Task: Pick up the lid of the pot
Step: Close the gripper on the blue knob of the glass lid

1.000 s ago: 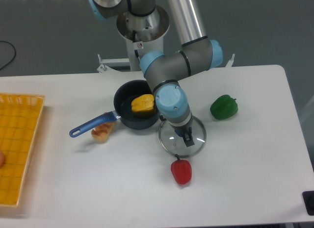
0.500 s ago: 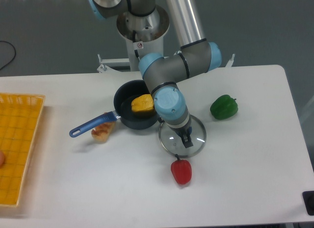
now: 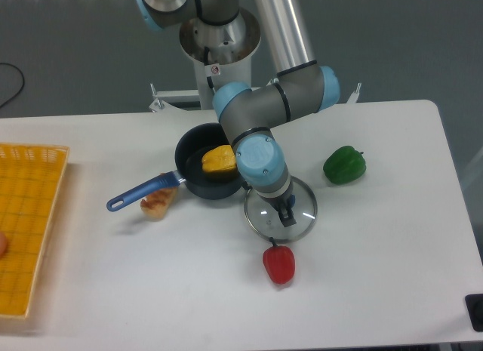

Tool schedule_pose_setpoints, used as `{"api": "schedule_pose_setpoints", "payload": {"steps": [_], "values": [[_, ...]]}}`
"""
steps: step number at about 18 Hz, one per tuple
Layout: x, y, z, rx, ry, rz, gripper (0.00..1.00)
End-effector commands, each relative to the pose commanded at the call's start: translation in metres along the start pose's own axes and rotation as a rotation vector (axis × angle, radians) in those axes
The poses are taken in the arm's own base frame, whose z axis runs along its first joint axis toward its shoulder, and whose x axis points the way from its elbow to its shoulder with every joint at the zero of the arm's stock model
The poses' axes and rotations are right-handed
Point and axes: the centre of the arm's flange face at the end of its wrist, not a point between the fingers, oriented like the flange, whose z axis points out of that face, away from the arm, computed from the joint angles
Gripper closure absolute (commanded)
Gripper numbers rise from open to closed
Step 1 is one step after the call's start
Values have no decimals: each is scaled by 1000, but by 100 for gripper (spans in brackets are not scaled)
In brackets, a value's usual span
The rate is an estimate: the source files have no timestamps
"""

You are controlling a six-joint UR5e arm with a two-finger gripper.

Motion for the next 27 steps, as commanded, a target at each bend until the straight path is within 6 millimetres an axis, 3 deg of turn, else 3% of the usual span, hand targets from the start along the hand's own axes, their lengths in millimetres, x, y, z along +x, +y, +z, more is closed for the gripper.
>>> {"api": "schedule_pose_setpoints", "payload": {"steps": [7,14,27], "values": [[2,-1,3,-1,6,5,11],[2,0,1,-1,5,12,27],[-7,5,-23,0,-33,7,38]]}}
